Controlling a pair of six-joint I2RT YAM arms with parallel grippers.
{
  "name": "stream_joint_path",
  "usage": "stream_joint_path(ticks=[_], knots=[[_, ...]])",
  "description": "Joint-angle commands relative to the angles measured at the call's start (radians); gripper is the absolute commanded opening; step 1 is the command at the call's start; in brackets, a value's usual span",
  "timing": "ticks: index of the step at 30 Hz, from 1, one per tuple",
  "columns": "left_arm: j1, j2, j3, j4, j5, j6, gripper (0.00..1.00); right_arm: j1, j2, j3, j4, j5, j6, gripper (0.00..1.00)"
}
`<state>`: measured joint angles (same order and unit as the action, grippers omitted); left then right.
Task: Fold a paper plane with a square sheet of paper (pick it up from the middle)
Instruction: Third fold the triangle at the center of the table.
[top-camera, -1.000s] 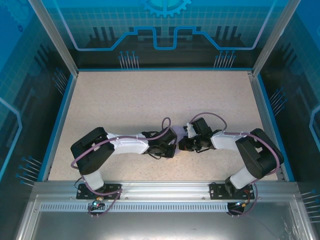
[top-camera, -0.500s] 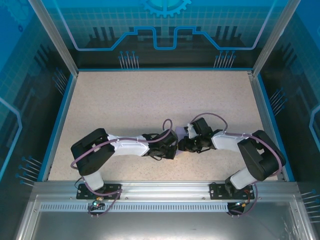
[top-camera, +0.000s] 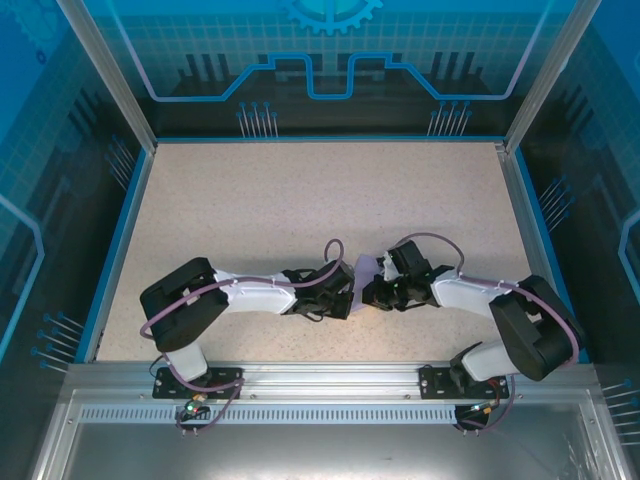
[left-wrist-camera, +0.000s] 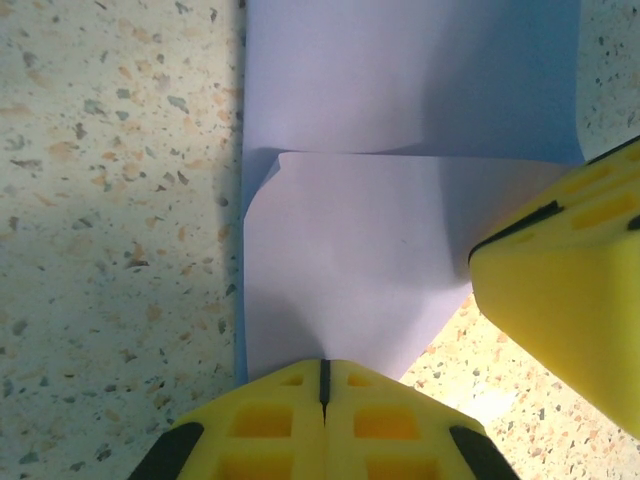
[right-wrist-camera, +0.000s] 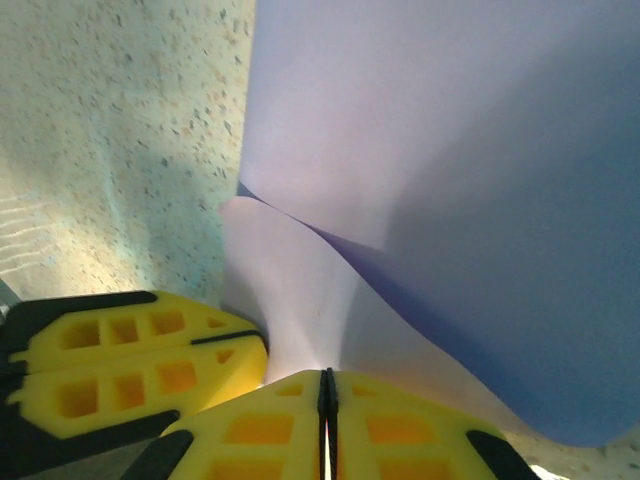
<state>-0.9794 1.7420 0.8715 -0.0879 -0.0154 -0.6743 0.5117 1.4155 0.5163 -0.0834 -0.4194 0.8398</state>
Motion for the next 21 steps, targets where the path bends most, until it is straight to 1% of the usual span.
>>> stream_joint_path(ticks=[1, 7, 14, 21], knots=[[-0.022, 0.059, -0.056, -0.087, 0.016, 0.027, 0.02, 0.016, 0.013, -0.015, 0.043, -0.008, 0.052, 0.11], [-0.022, 0.06, -0.05, -0.087, 0.019, 0.033, 0.02, 0.039, 0.064, -0.009, 0.047, 0.013, 0.051, 0.1], [-0.033, 0.044, -0.042, -0.12, 0.005, 0.048, 0.02, 0.039, 0.102, -0.005, -0.056, 0.117, -0.011, 0.09], [-0.063, 0.022, -0.019, -0.18, -0.019, 0.054, 0.02, 0.04, 0.108, -0.004, -0.107, 0.148, -0.037, 0.08]])
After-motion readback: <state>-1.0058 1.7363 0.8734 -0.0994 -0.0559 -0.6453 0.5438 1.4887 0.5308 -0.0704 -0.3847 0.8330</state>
